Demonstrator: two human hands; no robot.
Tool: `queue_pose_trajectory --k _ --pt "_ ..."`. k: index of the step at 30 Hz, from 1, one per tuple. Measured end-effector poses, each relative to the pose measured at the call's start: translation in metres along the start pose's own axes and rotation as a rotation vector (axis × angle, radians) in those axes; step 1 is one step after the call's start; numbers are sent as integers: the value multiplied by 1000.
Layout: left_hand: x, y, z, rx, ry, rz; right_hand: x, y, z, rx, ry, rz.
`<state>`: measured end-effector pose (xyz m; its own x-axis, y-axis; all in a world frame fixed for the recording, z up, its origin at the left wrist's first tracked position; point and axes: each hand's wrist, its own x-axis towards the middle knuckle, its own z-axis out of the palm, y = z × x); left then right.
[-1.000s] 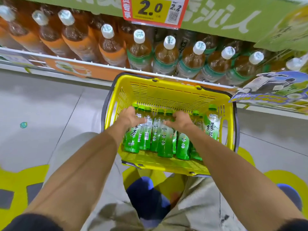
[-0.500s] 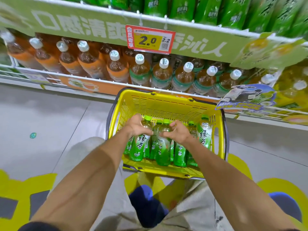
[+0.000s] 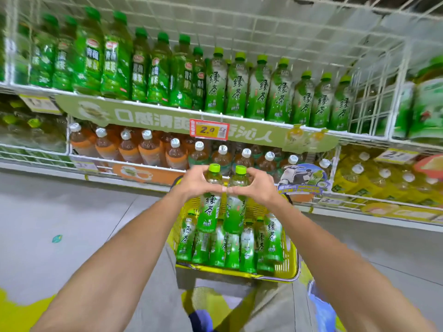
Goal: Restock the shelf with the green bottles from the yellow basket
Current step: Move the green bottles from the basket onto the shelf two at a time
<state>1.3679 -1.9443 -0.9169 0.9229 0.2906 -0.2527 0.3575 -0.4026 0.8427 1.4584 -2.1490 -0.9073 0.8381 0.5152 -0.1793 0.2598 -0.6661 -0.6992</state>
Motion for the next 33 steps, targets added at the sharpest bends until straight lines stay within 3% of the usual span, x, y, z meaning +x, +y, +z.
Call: queue_pose_trajectory --k 7,19,30,33 --pt "-19 122 -43 19 28 224 -18 -79 -109 -70 208 -146" --pt "4 292 -88 168 252 447 -9 -158 -251 -66 492 -244" --pt "67 292 -54 228 312 339 38 -124 -247 -1 519 -13" --pt "70 296 -61 286 251 358 50 -125 -246 -44 485 -25"
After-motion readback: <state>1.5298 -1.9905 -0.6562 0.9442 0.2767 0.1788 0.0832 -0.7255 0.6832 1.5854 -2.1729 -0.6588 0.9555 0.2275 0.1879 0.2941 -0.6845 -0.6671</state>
